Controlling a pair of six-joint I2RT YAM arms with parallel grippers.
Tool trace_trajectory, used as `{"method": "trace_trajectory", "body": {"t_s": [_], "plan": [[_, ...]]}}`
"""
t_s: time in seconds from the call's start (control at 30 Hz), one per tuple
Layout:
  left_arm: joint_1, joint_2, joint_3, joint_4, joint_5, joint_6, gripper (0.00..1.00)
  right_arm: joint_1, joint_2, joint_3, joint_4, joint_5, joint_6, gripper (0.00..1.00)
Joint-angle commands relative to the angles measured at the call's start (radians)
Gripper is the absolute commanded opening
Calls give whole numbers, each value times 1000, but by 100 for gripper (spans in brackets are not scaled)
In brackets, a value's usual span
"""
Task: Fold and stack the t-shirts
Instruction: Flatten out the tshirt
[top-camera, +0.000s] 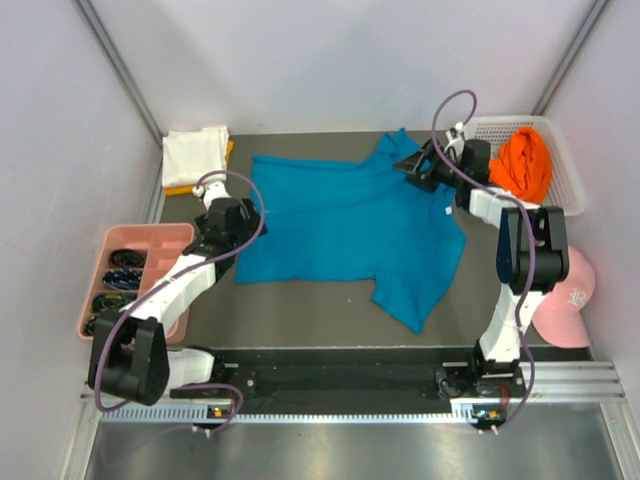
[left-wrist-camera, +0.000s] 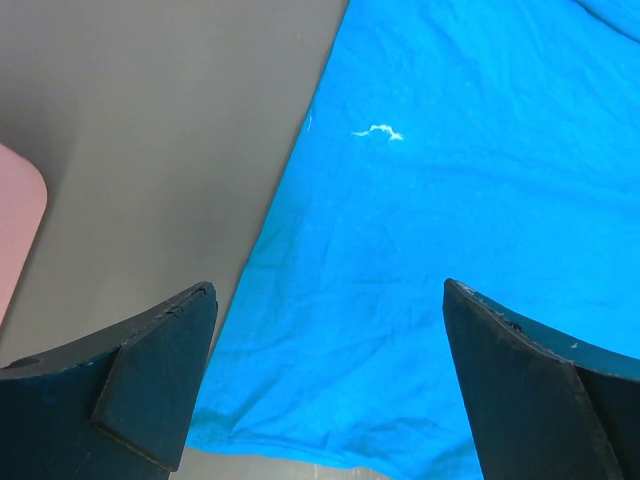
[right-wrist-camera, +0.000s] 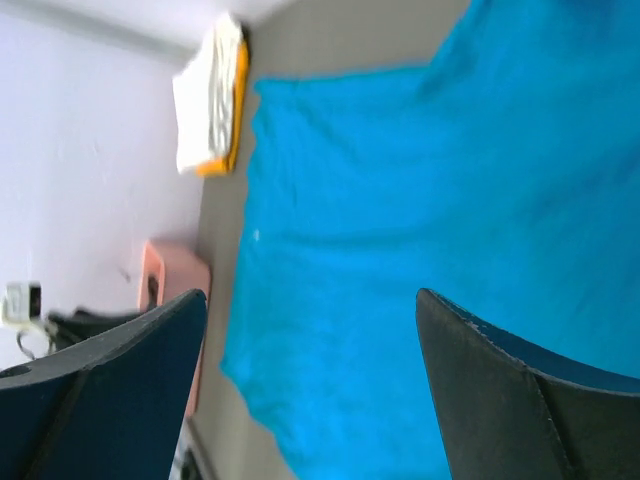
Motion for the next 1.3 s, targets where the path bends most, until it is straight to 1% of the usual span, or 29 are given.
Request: {"method": "trace_trajectory", "body": {"t_s": [0.0,0.03,0.07,0.1,0.13,0.17,0.2,0.23,0.27,0.3,0.33,0.37,0.4,0.5,0.57,0.73,0.77,0.87,0.9,0.97,1.03,1.17,1.27], "plan": [[3,-62,-28,-2,34,-18,99,96,-234,-101,-221,99,-129,86],[3,-66,-40,-1,32,-16,99,116,-265,-109,-357,150,-230,86],[3,-72,-46,-1,34,-13,99,139,-299,-115,-457,211,-280,87],[3,-82,-48,-4,35,-13,99,194,-331,-123,-524,358,-323,87],[3,-83,-50,-11,31,-11,99,213,-396,-135,-576,429,-369,88],[3,-89,-51,-16,35,-11,99,233,-429,-152,-645,483,-371,88],[3,-95,-51,-22,37,-10,99,244,-460,-205,-662,536,-371,89],[3,-100,-56,-22,32,-11,99,265,-534,-237,-675,563,-354,89],[3,-103,-60,-24,34,-11,99,277,-569,-300,-708,596,-343,89],[3,-111,-65,-27,34,-13,99,291,-610,-332,-730,668,-320,91],[3,-114,-66,-27,32,-13,99,319,-679,-363,-748,705,-306,92],[3,-115,-68,-28,32,-14,99,333,-717,-424,-783,739,-294,93],[3,-118,-73,-27,35,-16,99,348,-748,-454,-799,811,-264,96],[3,-112,-74,-22,40,-10,99,388,-855,-558,-852,891,-205,97],[3,-105,-70,-19,43,-8,99,402,-940,-625,-863,911,-184,97],[3,-45,-43,18,48,-8,99,402,-1057,-693,-899,928,-139,96],[3,-31,-34,47,51,-8,99,403,-1070,-702,-906,925,-133,96],[3,53,32,70,55,-8,99,405,-1109,-715,-955,904,-114,95],[3,99,74,99,51,-5,99,409,-1116,-722,-965,905,-110,95],[3,148,124,116,17,1,99,411,-1144,-751,-985,902,-107,95],[3,223,205,139,5,18,99,413,-1165,-768,-988,882,-108,95],[3,369,363,170,2,48,99,416,-1170,-830,-930,815,-101,95],[3,455,424,196,38,62,99,423,-1156,-831,-903,801,-96,95]]}}
